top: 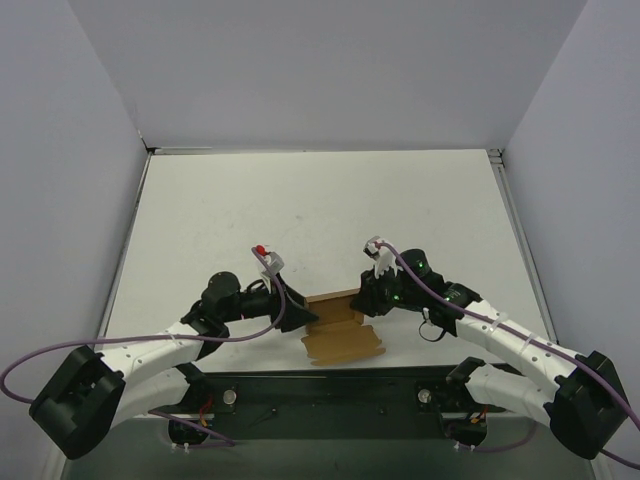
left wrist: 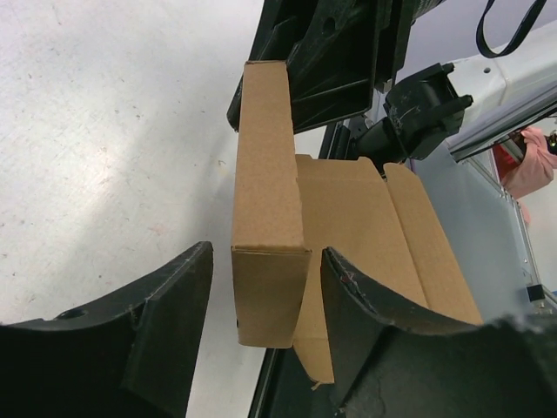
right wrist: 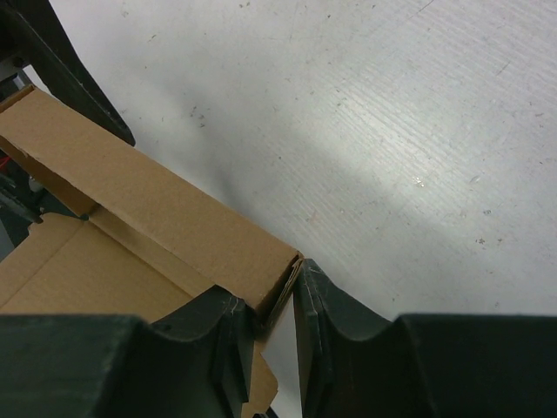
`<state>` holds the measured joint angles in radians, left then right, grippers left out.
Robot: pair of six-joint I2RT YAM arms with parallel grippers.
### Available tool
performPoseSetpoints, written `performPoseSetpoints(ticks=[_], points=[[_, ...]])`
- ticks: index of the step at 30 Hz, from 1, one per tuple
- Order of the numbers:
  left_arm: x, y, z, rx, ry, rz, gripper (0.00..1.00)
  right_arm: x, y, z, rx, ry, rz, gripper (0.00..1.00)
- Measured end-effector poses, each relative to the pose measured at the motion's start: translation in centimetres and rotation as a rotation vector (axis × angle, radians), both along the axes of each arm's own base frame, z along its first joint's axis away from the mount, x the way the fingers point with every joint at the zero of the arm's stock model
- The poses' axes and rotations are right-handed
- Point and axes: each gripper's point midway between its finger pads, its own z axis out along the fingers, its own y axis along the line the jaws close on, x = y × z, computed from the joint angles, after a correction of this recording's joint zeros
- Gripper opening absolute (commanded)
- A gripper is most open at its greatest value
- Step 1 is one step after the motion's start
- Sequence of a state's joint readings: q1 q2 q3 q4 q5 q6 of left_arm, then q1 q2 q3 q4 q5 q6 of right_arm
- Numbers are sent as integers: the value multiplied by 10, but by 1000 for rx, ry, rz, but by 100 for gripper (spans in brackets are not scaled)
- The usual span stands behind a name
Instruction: Fold the paper box
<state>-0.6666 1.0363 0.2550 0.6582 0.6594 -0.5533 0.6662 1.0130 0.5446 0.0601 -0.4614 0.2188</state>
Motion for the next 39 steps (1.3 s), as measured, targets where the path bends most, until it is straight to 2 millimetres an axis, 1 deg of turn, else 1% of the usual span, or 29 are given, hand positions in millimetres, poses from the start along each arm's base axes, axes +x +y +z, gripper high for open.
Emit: performPoseSetpoints(ticks=[4,6,7,8,10,11,13,14,17,20,23,26,28,30,32,35,39], points=[[0,0,-2,5,10,0,49,0,-1,-1,-7,6,-5,8],[1,-1,-2,8,12,0,46,0,-2,-1,-11,10,-14,12],[1,-1,-1,8,8,1,43,0,-3,-2,-13,12,-19,14],[2,-1,-1,10,3,4,42,1,-3,-2,-14,14,-25,19],[4,0,-2,16,-1,16,40,1,-4,-2,-14,15,-33,24],[5,0,-2,18,-2,20,37,1,-4,-1,-12,16,-36,29],[7,0,-2,20,-6,29,34,2,-4,1,-3,19,-48,34],[8,1,-2,21,-6,33,33,2,-4,3,4,15,-54,39],[10,2,-5,30,-1,54,32,3,-5,12,24,-4,-77,44],[13,4,-8,47,3,74,31,4,-7,21,47,-27,-96,45],[14,6,-12,64,3,88,31,4,-9,24,63,-35,-111,45],[16,8,-11,68,-1,101,30,3,-10,21,61,-28,-120,45],[15,8,-9,66,-9,103,30,2,-12,16,54,-18,-127,46],[15,9,-6,63,-20,106,30,2,-17,11,50,-6,-144,46],[15,10,-3,57,-35,110,30,3,-22,10,58,0,-166,48],[16,12,0,53,-47,121,29,7,-28,20,99,-7,-195,53],[16,13,0,58,-47,126,29,14,-37,33,159,-19,-237,54]])
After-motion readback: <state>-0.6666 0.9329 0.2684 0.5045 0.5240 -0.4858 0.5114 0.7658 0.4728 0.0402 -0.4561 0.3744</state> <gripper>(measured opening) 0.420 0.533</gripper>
